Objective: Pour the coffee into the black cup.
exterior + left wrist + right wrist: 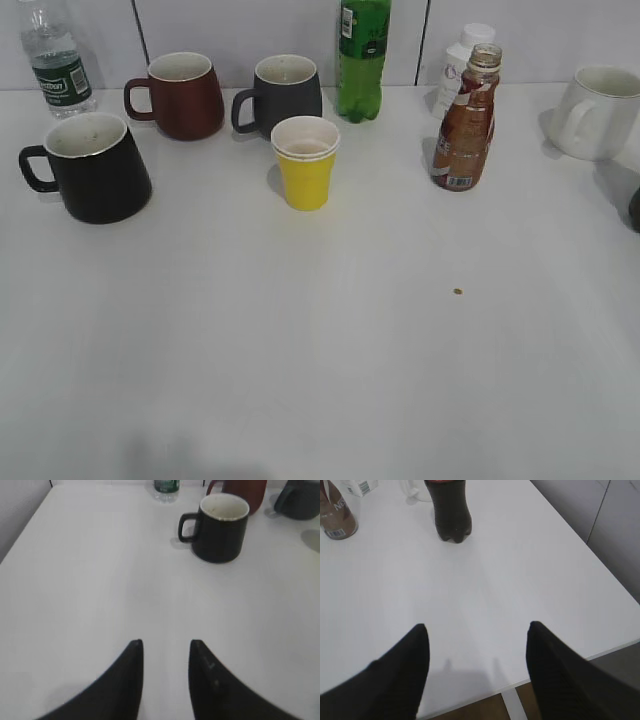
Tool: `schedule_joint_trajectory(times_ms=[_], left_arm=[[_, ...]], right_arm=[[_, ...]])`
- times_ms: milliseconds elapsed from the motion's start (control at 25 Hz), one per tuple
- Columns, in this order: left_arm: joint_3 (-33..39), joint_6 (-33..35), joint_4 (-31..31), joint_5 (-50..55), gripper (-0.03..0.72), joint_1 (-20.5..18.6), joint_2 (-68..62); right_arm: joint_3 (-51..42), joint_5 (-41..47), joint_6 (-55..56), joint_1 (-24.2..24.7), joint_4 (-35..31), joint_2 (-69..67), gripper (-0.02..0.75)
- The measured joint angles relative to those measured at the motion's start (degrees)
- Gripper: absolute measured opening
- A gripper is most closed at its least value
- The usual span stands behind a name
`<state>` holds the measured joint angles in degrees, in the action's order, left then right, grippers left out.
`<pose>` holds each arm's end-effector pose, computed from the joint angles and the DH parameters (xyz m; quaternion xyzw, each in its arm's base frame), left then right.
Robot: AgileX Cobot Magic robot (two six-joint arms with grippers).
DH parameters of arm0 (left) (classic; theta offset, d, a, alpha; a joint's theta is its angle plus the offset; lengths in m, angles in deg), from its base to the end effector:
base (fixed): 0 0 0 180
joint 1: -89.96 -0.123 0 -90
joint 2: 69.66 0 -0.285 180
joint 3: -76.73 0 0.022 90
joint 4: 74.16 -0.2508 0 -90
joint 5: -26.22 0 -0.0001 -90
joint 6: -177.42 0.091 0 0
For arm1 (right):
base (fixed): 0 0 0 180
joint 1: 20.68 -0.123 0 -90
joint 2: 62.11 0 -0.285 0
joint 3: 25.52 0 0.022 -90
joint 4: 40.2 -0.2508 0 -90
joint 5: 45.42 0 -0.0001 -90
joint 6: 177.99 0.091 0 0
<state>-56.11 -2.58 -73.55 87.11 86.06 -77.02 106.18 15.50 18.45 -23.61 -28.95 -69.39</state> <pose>-0.0090 -0.0015 0.2839 -0.0285 0.8448 0.0129 0.5341 -0.0069 -0.0159 0.2796 0.1041 0.8398 -0.0084 0.5327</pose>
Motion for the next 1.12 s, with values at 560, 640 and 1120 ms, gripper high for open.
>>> schedule_joint_trajectory(times_ms=[560, 640, 1120], left_arm=[[-3.65, 0.0, 0.05, -22.3, 0.446, 0.0, -17.25], [-3.65, 1.44, 0.05, -28.38, 0.446, 0.0, -20.78], [9.07, 2.94, 0.48, -73.98, 0.446, 0.0, -40.5]], right_arm=[[0.0, 0.0, 0.0, 0.0, 0.0, 0.0, 0.482], [0.0, 0.0, 0.0, 0.0, 0.0, 0.0, 0.482], [0.0, 0.0, 0.0, 0.0, 0.0, 0.0, 0.482]])
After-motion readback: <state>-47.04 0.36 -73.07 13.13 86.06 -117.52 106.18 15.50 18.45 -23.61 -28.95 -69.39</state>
